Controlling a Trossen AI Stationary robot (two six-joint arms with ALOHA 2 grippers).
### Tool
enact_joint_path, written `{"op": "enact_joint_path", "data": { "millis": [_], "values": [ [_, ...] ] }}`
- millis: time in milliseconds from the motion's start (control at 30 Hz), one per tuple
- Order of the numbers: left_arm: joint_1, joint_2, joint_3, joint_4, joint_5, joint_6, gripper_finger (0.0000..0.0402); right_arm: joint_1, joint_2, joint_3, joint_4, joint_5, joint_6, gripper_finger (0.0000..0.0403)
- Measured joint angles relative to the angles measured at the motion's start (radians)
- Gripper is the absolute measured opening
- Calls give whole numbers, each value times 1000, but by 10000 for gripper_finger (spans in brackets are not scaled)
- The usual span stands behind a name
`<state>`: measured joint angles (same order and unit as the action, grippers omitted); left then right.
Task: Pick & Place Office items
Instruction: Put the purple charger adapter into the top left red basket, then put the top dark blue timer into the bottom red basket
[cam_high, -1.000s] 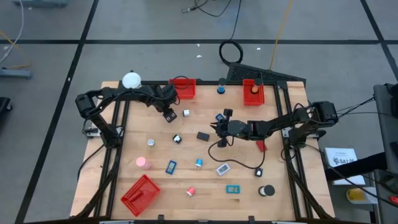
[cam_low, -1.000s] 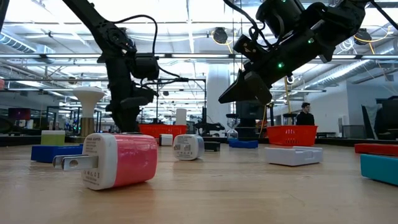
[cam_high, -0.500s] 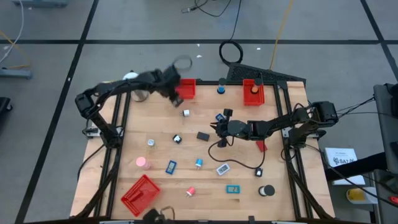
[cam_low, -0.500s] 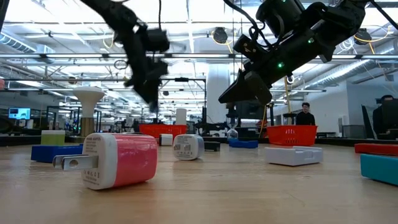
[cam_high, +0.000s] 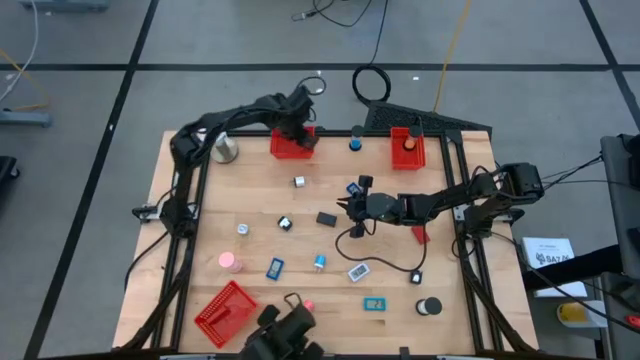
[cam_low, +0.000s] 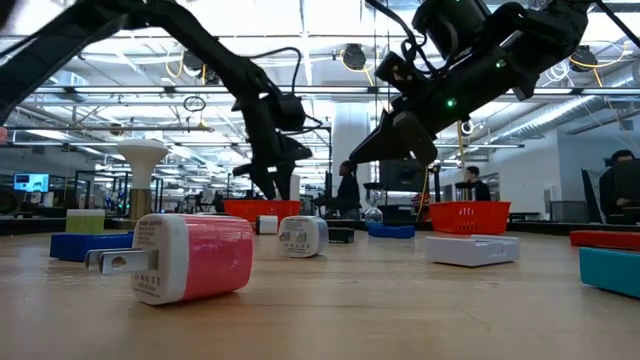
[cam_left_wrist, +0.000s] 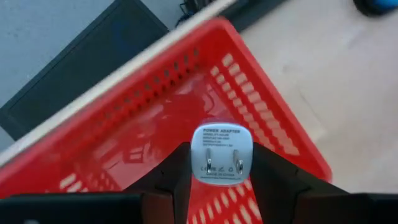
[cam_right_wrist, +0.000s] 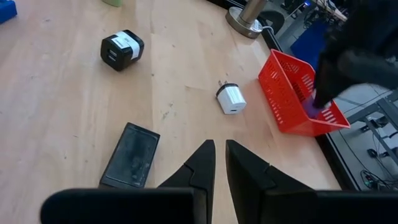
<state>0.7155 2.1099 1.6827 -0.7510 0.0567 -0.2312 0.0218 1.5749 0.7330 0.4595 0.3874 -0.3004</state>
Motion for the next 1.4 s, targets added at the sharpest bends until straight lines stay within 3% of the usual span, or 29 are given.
{"op": "enact_joint_path", "data": {
  "millis": [467, 800, 1000, 1133, 1267, 1400],
  "values": [
    [18, 63, 17, 40, -30, -90, 136, 0, 0, 0, 1, -1, 0, 34],
    [19, 64, 16, 50, -40, -79, 209, 0, 0, 0, 1, -1, 0, 34],
    [20, 21, 15, 25, -51, -23, 227, 0, 0, 0, 1, -1, 2, 34],
    [15, -53, 15, 5, -86, 49, 210, 0, 0, 0, 2, 0, 4, 34],
    [-4, -149, -1, 6, -87, 140, 167, 0, 0, 0, 6, 1, 26, 34],
    [-50, -276, -147, 173, -45, 182, 110, 0, 0, 0, 7, 1, 27, 34]
  ]
}}
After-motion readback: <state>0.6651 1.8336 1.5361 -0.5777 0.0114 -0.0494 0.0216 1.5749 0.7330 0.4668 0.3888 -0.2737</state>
